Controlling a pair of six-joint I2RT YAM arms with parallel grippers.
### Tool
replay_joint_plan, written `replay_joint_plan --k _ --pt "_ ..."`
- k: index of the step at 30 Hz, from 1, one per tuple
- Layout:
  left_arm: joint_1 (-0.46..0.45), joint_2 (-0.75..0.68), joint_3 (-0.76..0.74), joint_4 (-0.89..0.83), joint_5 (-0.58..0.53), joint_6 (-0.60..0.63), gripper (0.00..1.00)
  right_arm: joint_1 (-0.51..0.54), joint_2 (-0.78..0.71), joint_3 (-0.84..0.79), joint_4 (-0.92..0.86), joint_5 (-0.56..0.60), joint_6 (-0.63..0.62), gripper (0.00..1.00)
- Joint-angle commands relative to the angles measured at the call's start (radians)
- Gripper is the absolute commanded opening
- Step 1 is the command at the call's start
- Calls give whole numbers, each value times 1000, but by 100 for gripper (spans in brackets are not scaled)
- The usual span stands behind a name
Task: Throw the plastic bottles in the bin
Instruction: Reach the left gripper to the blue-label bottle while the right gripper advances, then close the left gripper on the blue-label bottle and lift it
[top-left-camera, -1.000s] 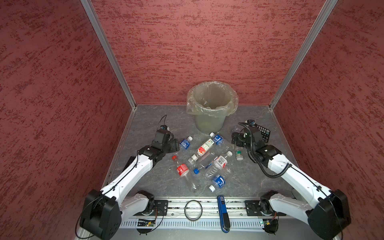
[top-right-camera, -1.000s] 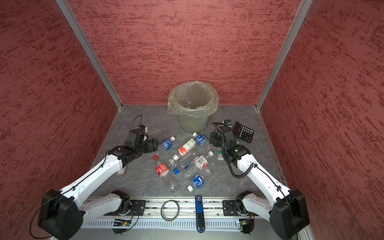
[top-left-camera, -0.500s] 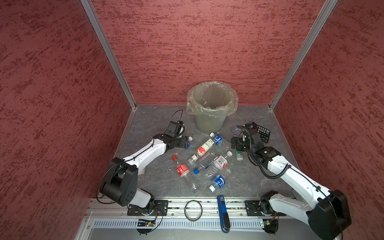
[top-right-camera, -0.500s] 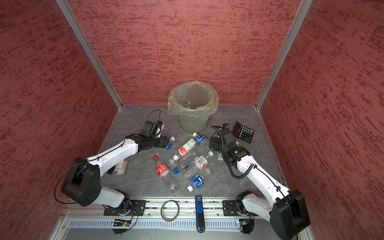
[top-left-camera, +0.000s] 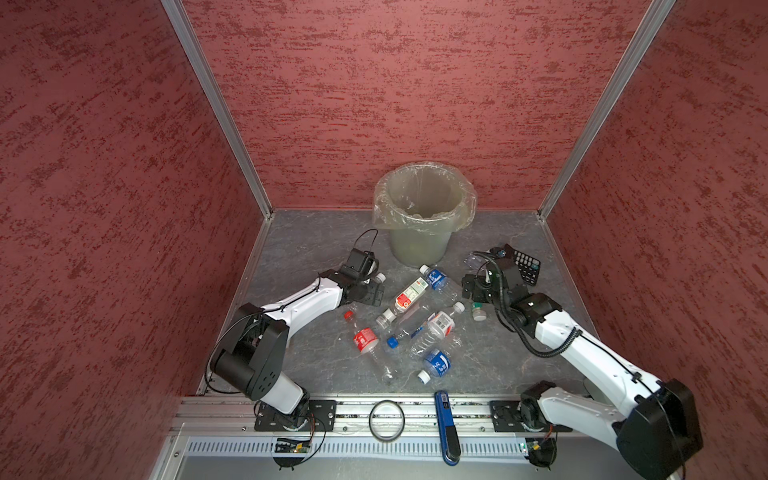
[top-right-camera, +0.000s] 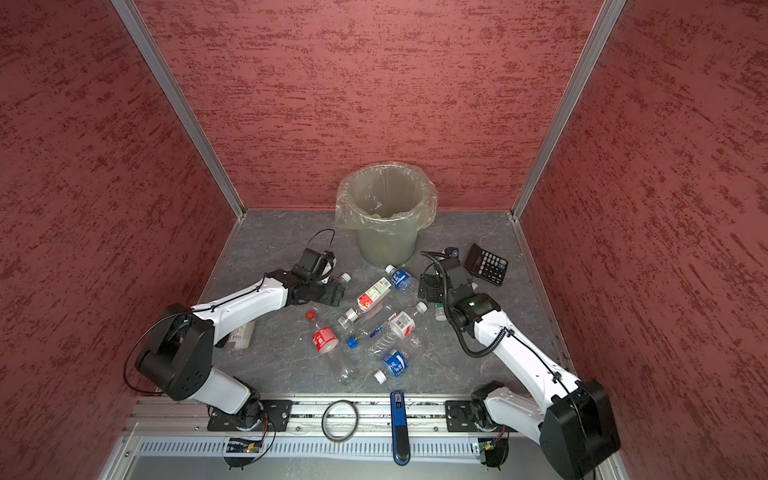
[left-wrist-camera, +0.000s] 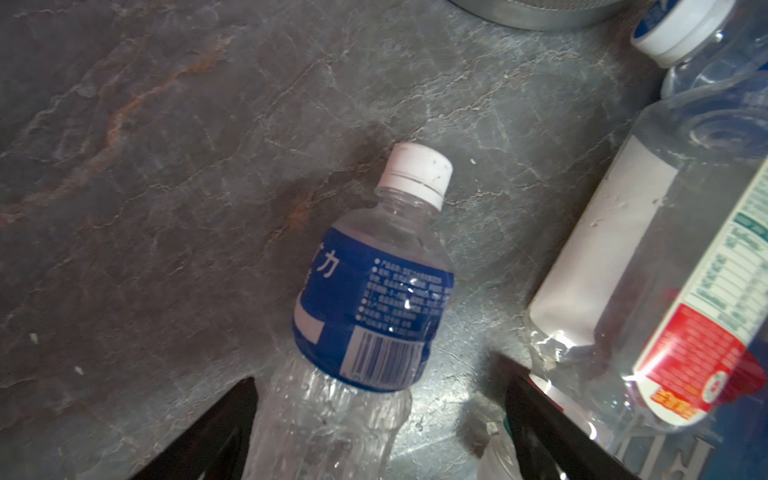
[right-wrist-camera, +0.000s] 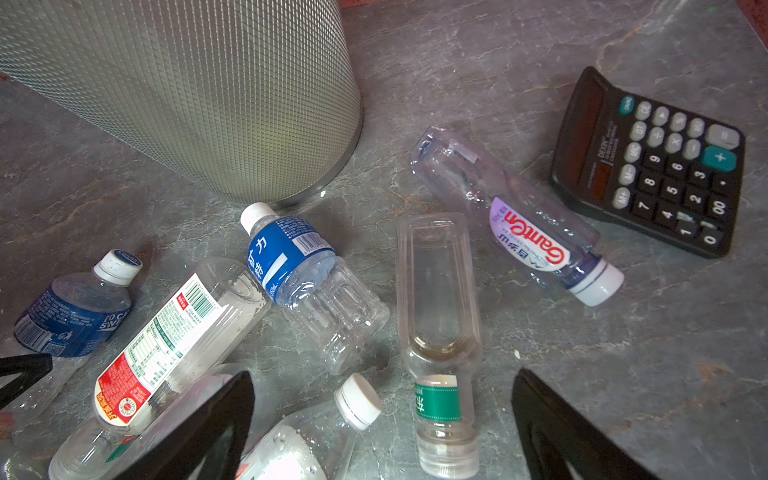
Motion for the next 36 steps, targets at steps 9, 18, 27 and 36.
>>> replay_joint_plan --k 9,18,27,36 --pt "22 73 -15 -2 4 -31 89 7 -6 4 -8 13 7 98" --pt "98 90 4 10 66 -41 75 7 -4 6 -4 12 14 97" --pt "107 164 58 -6 73 -52 73 6 -8 9 -8 15 17 96" --pt "107 91 42 4 73 -65 63 7 -18 14 -18 18 8 95"
